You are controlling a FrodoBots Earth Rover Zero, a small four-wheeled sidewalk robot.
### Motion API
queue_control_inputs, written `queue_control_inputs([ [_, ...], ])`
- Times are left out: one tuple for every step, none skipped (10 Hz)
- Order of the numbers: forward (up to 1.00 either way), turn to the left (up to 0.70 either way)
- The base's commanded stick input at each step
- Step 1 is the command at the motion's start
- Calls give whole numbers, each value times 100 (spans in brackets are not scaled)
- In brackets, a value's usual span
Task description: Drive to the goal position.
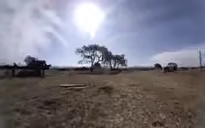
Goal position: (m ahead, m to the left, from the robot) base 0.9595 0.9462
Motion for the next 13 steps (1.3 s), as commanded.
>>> queue_control_inputs([
  [0,45],
  [0,45],
  [0,45],
  [0,45],
  [0,45],
  [0,45],
  [0,45],
  [0,45],
  [0,45],
  [0,45],
  [0,45],
  [0,45],
  [0,45],
])
